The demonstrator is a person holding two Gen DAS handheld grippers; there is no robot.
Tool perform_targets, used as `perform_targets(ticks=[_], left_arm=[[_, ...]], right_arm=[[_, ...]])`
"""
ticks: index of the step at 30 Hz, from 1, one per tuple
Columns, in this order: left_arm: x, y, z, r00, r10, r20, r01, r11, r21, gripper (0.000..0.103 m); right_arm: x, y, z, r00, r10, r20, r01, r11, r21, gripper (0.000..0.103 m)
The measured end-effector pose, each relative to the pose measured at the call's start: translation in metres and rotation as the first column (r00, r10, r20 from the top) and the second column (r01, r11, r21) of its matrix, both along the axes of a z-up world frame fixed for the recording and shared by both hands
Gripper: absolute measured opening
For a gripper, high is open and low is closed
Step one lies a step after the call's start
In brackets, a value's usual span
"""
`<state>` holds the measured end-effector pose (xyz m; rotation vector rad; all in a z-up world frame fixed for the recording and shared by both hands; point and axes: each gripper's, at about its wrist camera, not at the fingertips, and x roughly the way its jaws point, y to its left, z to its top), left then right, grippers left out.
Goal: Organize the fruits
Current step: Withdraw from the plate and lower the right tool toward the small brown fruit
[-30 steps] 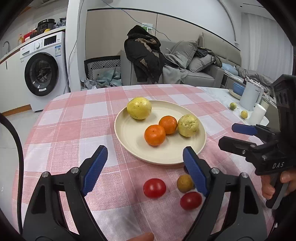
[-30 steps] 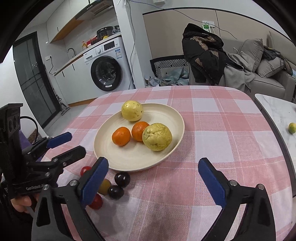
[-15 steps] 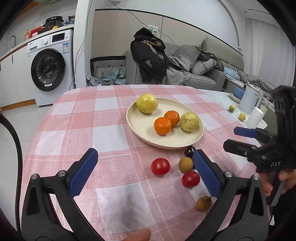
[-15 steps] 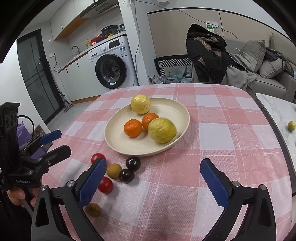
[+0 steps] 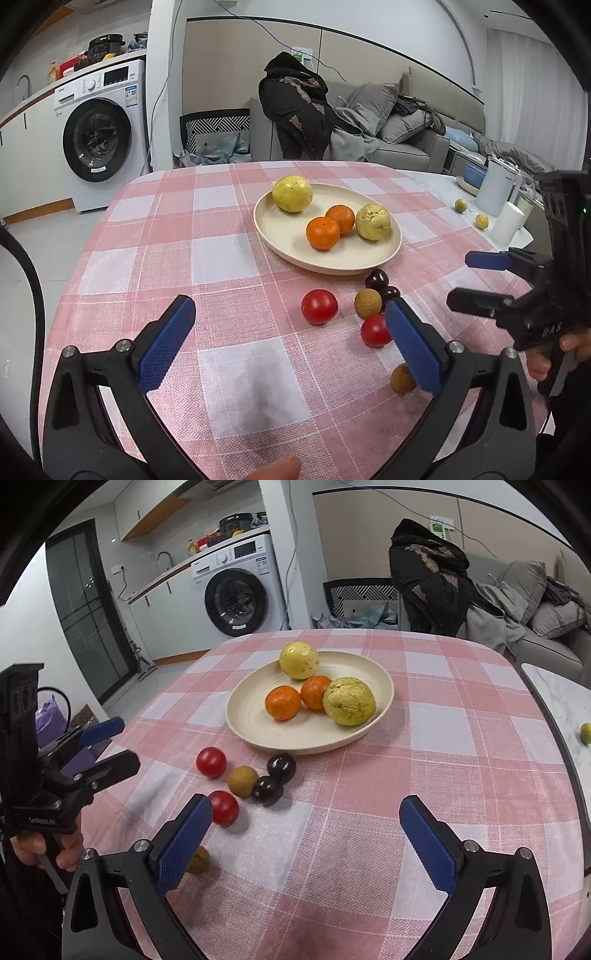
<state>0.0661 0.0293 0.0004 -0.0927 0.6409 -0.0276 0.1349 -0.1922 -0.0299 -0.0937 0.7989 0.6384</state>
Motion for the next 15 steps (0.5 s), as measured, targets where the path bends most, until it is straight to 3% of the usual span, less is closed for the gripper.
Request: perform_targets(ticks=[15], left_arm=[[0.010, -0.006, -0.011, 0.999, -0.014, -0.034, 0.014, 1.000, 0.004, 0.102]], right_arm=[[-0.021, 0.035, -0.022, 0.988, 0.153, -0.036, -0.156, 0.983, -0.098, 0.103]])
